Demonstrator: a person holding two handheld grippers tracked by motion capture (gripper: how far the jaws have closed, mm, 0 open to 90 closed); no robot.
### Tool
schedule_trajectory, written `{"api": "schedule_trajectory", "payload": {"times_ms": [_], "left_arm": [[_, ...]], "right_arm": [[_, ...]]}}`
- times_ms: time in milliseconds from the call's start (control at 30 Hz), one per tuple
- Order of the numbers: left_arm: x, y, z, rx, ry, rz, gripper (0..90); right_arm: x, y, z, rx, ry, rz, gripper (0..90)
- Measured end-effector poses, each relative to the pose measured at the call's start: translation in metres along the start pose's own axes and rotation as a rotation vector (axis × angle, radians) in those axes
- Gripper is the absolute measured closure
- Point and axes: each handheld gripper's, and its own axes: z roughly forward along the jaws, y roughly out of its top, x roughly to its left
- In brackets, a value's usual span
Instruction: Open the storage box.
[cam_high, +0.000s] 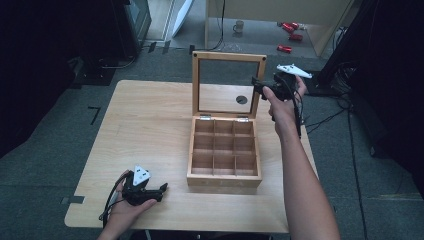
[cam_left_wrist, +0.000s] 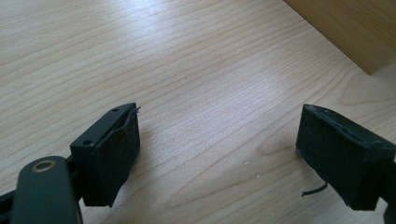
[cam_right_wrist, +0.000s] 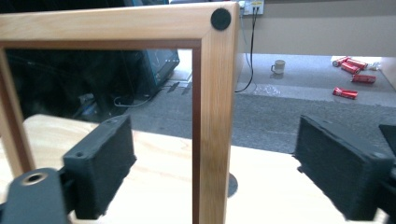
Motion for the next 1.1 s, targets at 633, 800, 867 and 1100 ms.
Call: {"api": "schedule_trajectory", "payload": {"times_ms": [633,800,867,1100], "left_arm": [[0.000,0.000,0.000,0.002,0.000,0.004,14.1],[0.000,0.000,0.000,0.002,-0.001,0.003,14.0],[0.000,0.000,0.000,0.001,0.000,0.002,14.1],[-0.001,0.000,0.000,0.001,0.003,0.004,14.0]], "right_arm": [[0.001,-0.049,-0.070,0.029,0.070,-0.070,1.1],[-0.001,-0.068,-0.085,0.036,0.069,-0.063,1.2],[-0.002,-0.078,-0.093,0.043,0.069,-0.066,1.1],[-0.003,-0.096,-0.109,0.055,0.056,-0.090,1.2]]}}
